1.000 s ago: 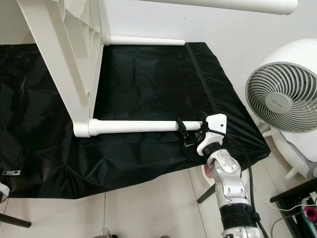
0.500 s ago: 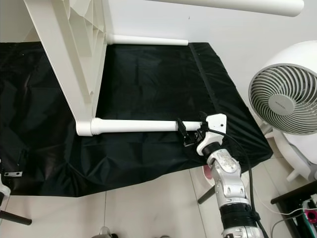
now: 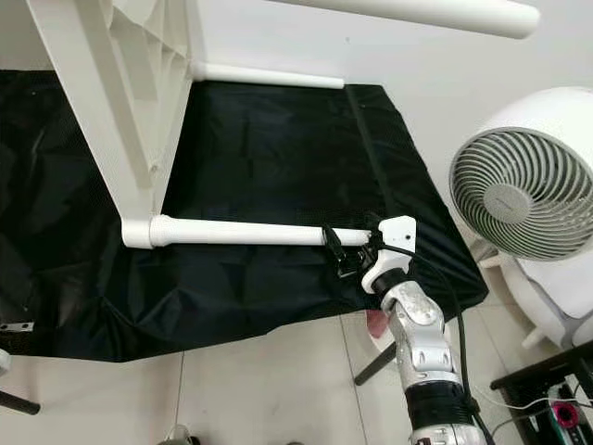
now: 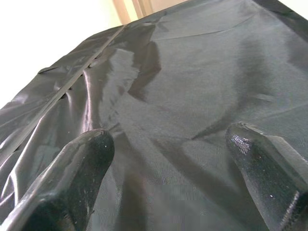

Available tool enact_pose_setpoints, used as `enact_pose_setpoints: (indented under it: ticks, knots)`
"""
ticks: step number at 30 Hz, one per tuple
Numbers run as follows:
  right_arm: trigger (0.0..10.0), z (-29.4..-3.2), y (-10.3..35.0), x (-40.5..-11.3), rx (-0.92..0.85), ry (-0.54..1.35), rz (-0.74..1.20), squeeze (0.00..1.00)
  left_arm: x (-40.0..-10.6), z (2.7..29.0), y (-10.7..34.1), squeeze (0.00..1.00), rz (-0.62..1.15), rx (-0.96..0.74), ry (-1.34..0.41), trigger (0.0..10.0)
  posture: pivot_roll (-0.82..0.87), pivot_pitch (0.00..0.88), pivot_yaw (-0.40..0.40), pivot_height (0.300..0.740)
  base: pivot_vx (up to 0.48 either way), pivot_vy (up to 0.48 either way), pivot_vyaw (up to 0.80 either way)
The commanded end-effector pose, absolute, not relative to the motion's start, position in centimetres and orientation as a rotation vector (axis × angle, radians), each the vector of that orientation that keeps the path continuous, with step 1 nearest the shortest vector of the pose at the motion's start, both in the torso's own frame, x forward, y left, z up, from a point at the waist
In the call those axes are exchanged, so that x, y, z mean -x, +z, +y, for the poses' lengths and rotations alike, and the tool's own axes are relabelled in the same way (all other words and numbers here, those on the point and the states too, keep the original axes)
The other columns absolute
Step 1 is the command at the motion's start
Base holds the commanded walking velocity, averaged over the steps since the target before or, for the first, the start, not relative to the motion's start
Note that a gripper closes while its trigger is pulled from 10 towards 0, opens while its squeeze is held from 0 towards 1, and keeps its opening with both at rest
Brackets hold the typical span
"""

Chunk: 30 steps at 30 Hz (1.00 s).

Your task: Building children table

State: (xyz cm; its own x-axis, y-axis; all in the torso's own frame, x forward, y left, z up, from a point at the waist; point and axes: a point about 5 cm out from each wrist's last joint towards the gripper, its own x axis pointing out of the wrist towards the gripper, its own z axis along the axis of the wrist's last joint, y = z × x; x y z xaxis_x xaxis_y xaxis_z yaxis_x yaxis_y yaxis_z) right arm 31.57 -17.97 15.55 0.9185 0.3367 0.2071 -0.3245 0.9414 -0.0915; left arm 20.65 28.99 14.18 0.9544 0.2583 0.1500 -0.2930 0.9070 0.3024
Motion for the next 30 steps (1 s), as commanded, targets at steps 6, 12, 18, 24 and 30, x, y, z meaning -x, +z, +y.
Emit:
enact_pose_setpoints:
  ticks: [6, 12, 18, 24, 30]
  knots:
    - [10.0, -18.2, 15.4, -31.4, 0.065, 0.346, -0.218, 0.00, -20.4, 28.9, 14.1, 0.00, -0.099, -0.319, 0.272, 10.0, 0.11, 0.163, -0.075, 0.740, 0.000, 0.000, 0.00]
    - [10.0, -18.5, 15.3, -31.2, 0.085, 0.362, -0.211, 0.00, -20.4, 28.5, 14.4, 0.00, -0.108, -0.319, 0.253, 10.0, 0.12, 0.161, -0.074, 0.740, 0.000, 0.000, 0.00]
    - [10.0, -18.6, 15.4, -31.1, 0.115, 0.380, -0.213, 0.00, -20.8, 25.6, 14.6, 0.00, -0.112, -0.276, 0.077, 10.0, 0.12, 0.154, -0.077, 0.740, 0.000, 0.000, 0.00]
    - [10.0, -18.2, 15.7, -31.2, 0.108, 0.409, -0.222, 1.00, -21.0, 23.9, 15.1, 0.02, -0.133, -0.245, -0.081, 10.0, 0.12, 0.149, -0.078, 0.740, 0.000, 0.000, 0.00]
    - [10.0, -17.7, 17.0, -31.3, 0.123, 0.435, -0.274, 1.00, -21.4, 22.2, 16.1, 0.93, -0.164, -0.229, -0.239, 10.0, 0.11, 0.144, -0.066, 0.740, 0.000, 0.000, 0.00]
